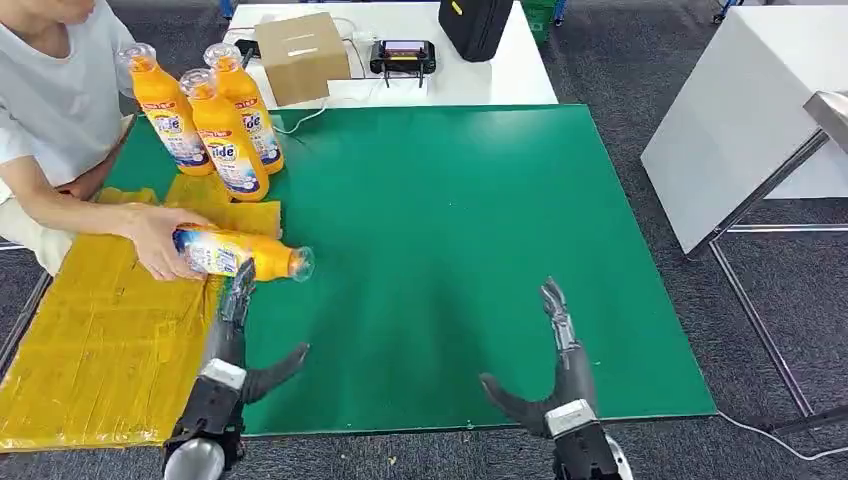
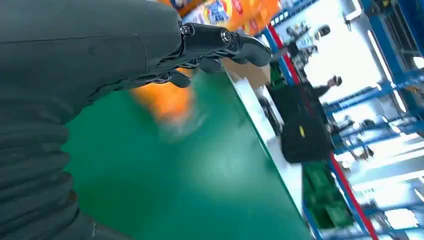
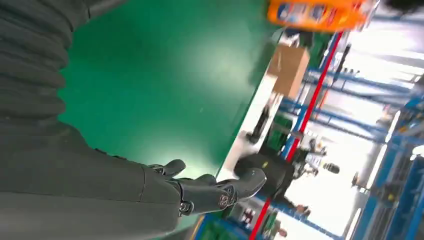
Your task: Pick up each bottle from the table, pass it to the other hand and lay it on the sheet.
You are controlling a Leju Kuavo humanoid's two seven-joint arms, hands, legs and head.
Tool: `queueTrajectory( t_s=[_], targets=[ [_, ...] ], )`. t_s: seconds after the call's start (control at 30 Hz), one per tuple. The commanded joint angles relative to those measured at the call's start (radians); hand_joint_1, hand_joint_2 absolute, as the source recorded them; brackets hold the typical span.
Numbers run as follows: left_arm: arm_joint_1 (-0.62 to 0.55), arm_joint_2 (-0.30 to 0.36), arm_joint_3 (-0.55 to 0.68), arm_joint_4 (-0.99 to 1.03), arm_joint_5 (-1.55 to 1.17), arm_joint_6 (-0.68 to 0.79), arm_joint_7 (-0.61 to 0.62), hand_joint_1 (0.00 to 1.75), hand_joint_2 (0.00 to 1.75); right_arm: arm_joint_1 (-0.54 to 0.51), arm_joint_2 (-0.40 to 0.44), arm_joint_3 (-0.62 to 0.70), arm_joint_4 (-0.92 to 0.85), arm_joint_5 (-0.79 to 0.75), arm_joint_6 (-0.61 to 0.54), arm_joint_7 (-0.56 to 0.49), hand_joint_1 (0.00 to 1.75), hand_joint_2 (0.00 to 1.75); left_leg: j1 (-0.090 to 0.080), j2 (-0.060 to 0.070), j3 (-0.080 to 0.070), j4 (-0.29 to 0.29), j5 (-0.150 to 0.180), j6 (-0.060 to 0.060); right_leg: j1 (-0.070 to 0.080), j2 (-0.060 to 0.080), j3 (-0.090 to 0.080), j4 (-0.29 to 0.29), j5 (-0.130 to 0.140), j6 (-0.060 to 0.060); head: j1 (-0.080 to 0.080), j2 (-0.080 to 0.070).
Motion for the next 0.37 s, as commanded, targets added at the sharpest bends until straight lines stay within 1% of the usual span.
queueTrajectory(
  t_s=[0.03,0.07,0.17,0.2,0.27,0.3,0.33,0.37],
  targets=[
    [0.037,0.01,-0.031,-0.069,0.034,-0.046,0.006,0.0,1.75,0.023,0.02,-0.074,-0.018,0.002,0.001,0.001,0.0,1.75,0.001,-0.002,0.003,0.0,-0.001,-0.001,0.001,0.002,0.003,0.0,-0.001,-0.002,0.0,0.0],
    [0.041,0.013,-0.034,-0.071,0.08,-0.103,0.02,0.0,1.75,0.023,0.02,-0.076,-0.02,0.004,0.001,-0.004,0.0,1.75,0.002,-0.002,0.007,0.0,-0.003,-0.002,0.001,0.004,0.007,0.0,-0.003,-0.002,0.0,0.0],
    [0.06,0.03,-0.041,-0.074,0.21,-0.241,0.079,0.0,1.75,0.019,0.023,-0.089,-0.04,-0.01,0.005,-0.012,0.0,1.75,0.001,-0.001,0.005,0.0,-0.001,-0.001,0.0,0.002,0.005,-0.001,-0.001,-0.001,0.0,0.0],
    [0.061,0.034,-0.042,-0.064,0.24,-0.266,0.083,0.0,1.75,0.013,0.022,-0.088,-0.039,-0.011,0.008,-0.01,0.0,1.75,0.001,-0.001,0.008,0.0,-0.002,-0.002,0.001,0.004,0.008,0.0,-0.002,-0.002,0.0,0.0],
    [0.056,0.031,-0.03,-0.019,0.308,-0.303,0.101,0.0,1.75,0.0,0.021,-0.082,-0.031,-0.034,0.022,-0.012,0.0,1.75,0.001,0.0,0.006,-0.001,-0.001,-0.001,0.0,0.003,0.006,-0.001,0.0,-0.001,0.0,0.0],
    [0.051,0.032,-0.028,0.003,0.331,-0.317,0.107,0.0,1.75,-0.003,0.022,-0.078,-0.03,-0.048,0.027,-0.019,0.0,1.75,0.001,-0.001,0.009,-0.001,-0.002,-0.001,0.0,0.004,0.009,-0.001,-0.002,-0.002,0.0,0.0],
    [0.048,0.032,-0.029,0.026,0.351,-0.332,0.106,0.0,1.75,-0.005,0.023,-0.076,-0.029,-0.05,0.025,-0.022,0.0,1.75,0.001,0.0,0.008,-0.001,-0.001,-0.001,0.0,0.004,0.008,-0.001,-0.001,-0.001,0.0,0.0],
    [0.048,0.032,-0.029,0.035,0.356,-0.334,0.106,0.0,1.75,-0.006,0.024,-0.076,-0.03,-0.05,0.022,-0.021,0.0,1.75,0.002,-0.001,0.011,-0.001,-0.003,-0.002,0.001,0.005,0.011,-0.001,-0.002,-0.002,0.0,0.0]
  ],
)
